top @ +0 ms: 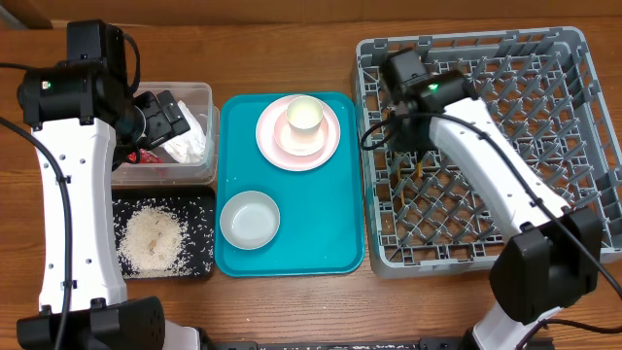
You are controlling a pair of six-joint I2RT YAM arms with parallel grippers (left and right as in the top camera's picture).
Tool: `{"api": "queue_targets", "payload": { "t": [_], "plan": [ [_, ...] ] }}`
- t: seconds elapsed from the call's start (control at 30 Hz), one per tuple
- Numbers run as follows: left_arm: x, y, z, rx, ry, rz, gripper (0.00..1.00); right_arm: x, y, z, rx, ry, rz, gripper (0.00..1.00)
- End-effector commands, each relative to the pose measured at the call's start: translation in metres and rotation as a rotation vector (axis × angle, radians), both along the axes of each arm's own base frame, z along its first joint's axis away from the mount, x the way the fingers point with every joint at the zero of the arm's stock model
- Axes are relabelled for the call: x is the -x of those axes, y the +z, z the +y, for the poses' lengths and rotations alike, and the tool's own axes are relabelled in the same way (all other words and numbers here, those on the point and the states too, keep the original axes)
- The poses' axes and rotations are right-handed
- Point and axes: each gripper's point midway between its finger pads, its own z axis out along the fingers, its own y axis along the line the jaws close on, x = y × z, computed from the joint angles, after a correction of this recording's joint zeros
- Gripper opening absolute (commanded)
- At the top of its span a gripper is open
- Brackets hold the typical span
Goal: Sort waste into correct bins and load items into the dishwasher
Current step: 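Carry the chopstick into the dish rack and stand it upright, then open the right gripper and lift it out of the rack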
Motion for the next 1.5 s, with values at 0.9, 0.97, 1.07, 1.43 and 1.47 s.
{"api": "queue_targets", "payload": {
  "t": [0.9, 0.97, 1.07, 1.43, 1.47],
  "plan": [
    [0.0, 0.0, 0.003, -0.012, -0.008, 0.004, 1.0, 0.037, -0.037, -0.001, -0.078, 0.034, 0.164, 0.06],
    [0.0, 0.0, 0.003, -0.012, -0.008, 0.004, 1.0, 0.038, -0.037, -0.001, -0.077, 0.034, 0.169, 0.06],
    [0.0, 0.0, 0.003, -0.012, -0.008, 0.004, 1.0, 0.04, -0.037, -0.002, -0.074, 0.033, 0.176, 0.06],
    [0.0, 0.0, 0.003, -0.012, -0.008, 0.004, 1.0, 0.042, -0.037, -0.002, -0.072, 0.034, 0.184, 0.08],
    [0.0, 0.0, 0.003, -0.012, -0.008, 0.004, 1.0, 0.042, -0.037, -0.002, -0.072, 0.034, 0.184, 0.09]
  ]
}}
